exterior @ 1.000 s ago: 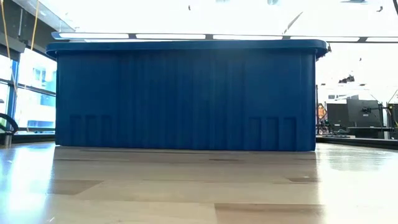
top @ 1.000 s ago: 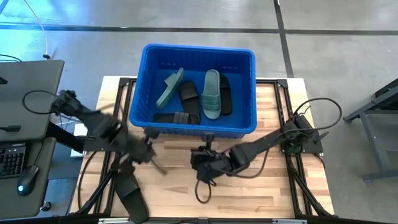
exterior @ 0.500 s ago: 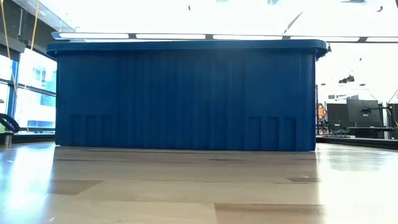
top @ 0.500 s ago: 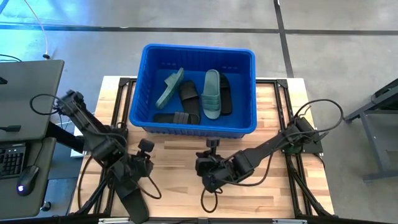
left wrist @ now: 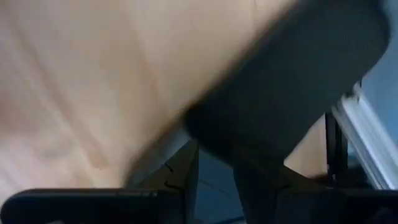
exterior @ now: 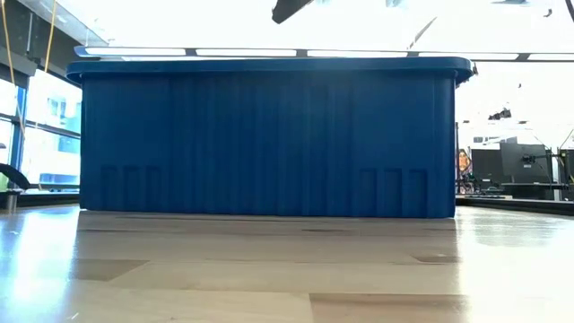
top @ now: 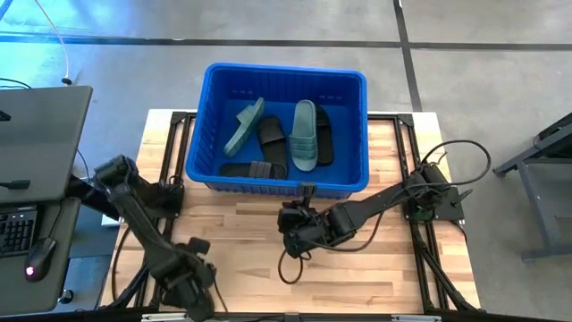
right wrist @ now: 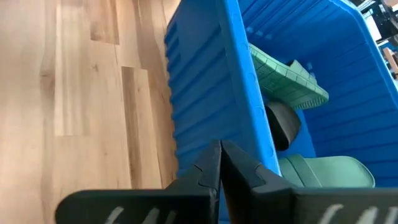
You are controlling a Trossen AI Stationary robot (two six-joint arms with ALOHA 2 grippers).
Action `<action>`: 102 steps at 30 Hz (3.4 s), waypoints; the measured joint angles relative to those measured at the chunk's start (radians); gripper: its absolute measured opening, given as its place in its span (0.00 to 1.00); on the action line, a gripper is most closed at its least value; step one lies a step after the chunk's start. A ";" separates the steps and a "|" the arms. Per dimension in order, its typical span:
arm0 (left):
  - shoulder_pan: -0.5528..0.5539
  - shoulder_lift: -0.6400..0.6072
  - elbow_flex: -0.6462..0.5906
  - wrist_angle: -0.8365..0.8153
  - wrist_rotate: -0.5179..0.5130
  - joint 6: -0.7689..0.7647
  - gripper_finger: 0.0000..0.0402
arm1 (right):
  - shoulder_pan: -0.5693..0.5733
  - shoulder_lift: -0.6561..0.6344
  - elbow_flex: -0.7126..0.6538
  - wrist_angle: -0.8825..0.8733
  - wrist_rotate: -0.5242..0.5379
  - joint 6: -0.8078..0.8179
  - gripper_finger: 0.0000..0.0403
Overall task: Pick and place slides into bin
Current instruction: Put the black slide into the blue container
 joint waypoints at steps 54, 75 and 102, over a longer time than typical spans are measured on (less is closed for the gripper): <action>0.026 0.091 0.120 0.070 -0.085 -0.179 0.21 | -0.106 0.000 0.000 0.019 -0.078 -0.100 0.00; 0.025 0.091 0.118 0.078 -0.067 0.002 0.21 | -0.065 0.001 0.000 0.012 -0.214 0.055 0.00; 0.026 0.098 0.077 0.317 -0.156 0.003 0.21 | -0.003 0.001 -0.001 0.015 -0.249 0.053 0.00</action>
